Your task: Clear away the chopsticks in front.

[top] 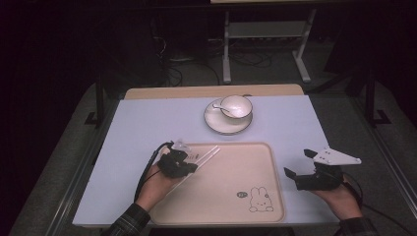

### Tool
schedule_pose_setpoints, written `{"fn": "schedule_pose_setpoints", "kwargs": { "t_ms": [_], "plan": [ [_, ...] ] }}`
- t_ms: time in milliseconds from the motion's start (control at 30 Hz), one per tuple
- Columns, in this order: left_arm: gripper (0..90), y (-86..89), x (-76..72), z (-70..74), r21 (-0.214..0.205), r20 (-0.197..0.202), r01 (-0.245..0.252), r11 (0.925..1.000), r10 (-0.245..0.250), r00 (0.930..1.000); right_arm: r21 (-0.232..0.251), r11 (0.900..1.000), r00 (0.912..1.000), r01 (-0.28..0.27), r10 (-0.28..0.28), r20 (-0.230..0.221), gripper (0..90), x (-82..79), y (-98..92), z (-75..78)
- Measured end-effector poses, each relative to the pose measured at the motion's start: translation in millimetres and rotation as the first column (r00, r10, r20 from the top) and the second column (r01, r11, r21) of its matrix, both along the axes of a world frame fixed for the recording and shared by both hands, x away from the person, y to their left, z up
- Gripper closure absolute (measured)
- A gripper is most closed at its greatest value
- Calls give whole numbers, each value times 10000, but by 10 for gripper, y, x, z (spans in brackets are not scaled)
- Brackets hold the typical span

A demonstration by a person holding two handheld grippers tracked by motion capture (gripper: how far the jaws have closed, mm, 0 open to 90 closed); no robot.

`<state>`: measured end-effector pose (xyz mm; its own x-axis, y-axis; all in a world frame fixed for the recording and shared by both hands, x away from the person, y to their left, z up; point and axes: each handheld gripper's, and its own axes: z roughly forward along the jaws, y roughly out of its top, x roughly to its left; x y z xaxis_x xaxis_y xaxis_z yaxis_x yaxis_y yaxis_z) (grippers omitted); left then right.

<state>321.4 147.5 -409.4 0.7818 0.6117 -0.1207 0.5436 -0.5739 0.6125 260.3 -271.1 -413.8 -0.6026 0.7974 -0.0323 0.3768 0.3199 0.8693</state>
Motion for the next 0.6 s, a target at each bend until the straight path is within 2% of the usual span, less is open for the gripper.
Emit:
{"fn": "schedule_pose_setpoints", "kwargs": {
  "t_ms": [100,167,300,367,467,533,600],
  "plan": [
    [898,-160,131,1,-108,102,285,9995,-284,9995,14,10000,10000,-1,1,5,52,1,4,0],
    [898,-280,223,-27,-229,-67,469,9986,-471,9989,-12,10000,10000,-9,9,-14,52,0,10,0],
    [898,-562,392,-157,-130,-219,821,9965,-824,9964,-22,10000,10000,-18,18,-46,52,4,14,-4],
    [897,-655,453,-202,52,-127,880,9961,-879,9960,-18,10000,10000,-9,9,-45,52,4,8,-4],
    [898,-723,545,-256,230,5,785,9967,-785,9969,33,10000,10000,1,-1,-58,52,3,-5,-7],
    [898,-718,591,-271,94,25,643,9979,-644,9979,36,10000,10000,1,-1,-54,52,2,-9,-8],
    [898,-700,611,-266,259,203,526,9983,-532,9984,43,10000,10000,0,1,-48,52,0,-10,-8]
  ]
}}
